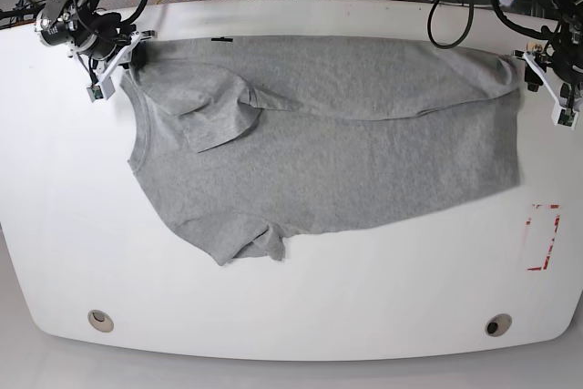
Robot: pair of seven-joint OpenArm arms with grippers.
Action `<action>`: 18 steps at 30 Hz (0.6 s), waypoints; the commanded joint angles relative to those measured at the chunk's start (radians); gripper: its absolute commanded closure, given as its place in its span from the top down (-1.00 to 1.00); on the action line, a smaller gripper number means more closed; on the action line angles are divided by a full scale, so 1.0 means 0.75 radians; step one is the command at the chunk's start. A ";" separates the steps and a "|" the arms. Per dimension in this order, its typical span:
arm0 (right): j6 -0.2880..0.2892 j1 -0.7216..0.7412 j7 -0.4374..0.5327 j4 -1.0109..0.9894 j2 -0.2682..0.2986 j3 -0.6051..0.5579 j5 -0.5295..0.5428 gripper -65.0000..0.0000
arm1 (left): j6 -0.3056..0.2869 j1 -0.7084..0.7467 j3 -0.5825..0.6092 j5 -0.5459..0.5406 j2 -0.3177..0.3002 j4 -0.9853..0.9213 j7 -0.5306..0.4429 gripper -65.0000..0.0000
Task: Fold the T-shirt properly
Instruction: 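Regrasp the shirt edge with the left gripper and tug it outward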
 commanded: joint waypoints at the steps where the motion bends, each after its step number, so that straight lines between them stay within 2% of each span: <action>1: 0.002 0.002 -0.016 0.008 0.011 0.000 -0.007 -1.00 | 0.003 -0.002 0.043 -0.002 -0.023 0.015 -0.013 0.08; 8: 0.002 0.002 -0.016 0.016 0.017 0.000 -0.005 -1.00 | 0.003 0.037 0.151 -0.004 -0.021 -0.138 -0.013 0.07; 13: 0.002 -0.008 -0.016 0.016 0.070 0.000 0.001 -1.00 | 0.003 0.061 0.164 -0.004 -0.025 -0.259 -0.013 0.06; 18: 0.002 -0.028 -0.016 0.016 0.115 0.003 0.001 -1.00 | 0.003 0.139 0.162 -0.004 -0.029 -0.245 -0.044 0.06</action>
